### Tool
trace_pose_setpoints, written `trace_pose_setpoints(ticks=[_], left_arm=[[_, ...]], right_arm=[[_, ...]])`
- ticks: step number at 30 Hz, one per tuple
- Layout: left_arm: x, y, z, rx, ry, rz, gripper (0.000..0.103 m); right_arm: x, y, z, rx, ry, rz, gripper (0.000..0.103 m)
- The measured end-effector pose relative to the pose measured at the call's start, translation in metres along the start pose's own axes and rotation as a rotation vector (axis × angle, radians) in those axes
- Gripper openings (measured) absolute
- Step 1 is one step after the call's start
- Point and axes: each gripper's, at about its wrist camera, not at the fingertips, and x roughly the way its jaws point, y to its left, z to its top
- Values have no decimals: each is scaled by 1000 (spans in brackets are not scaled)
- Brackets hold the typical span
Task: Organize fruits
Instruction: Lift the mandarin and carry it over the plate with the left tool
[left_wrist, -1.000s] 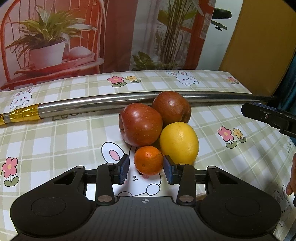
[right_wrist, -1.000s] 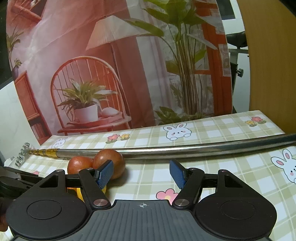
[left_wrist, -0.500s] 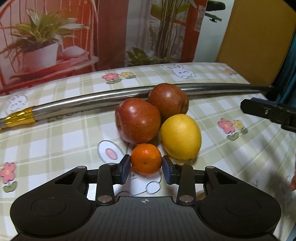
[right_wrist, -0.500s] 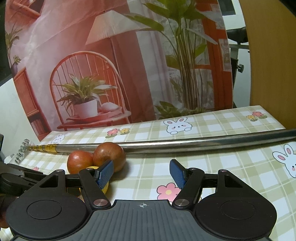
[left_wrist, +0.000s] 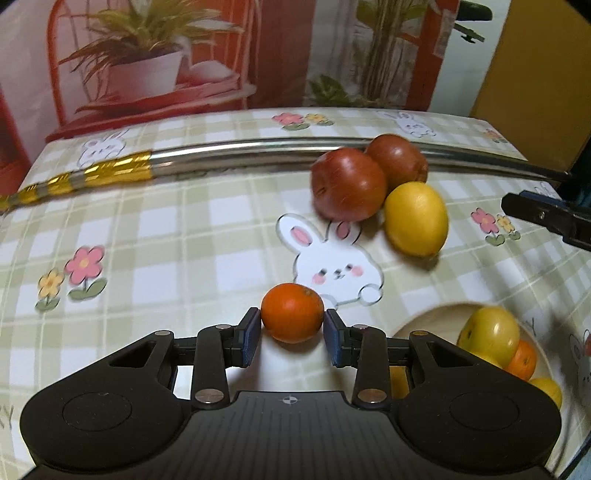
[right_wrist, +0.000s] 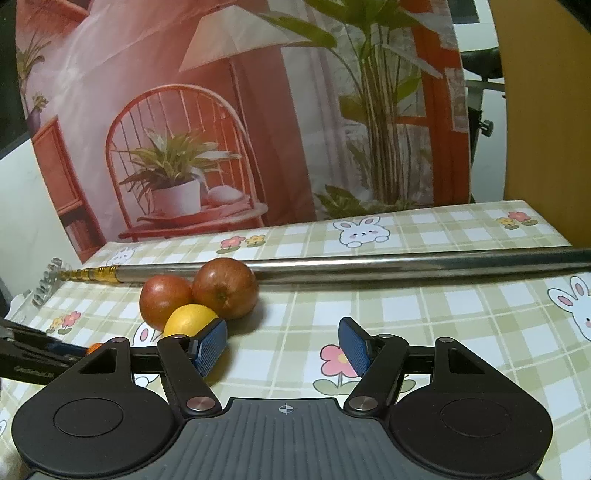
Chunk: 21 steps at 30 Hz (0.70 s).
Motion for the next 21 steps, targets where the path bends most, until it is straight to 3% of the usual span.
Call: trace_pose_setpoints(ticks=[5, 14, 21], left_arm=[[-2, 6, -5, -41, -14, -7, 39], [3, 5, -6, -76, -27, -9, 39], [6, 5, -3, -95, -40, -8, 39]], right_arm=[[10, 6, -3, -39, -7, 35, 64], [42, 24, -5, -87, -21, 213, 64], [74, 41, -2, -149, 56, 279, 63]])
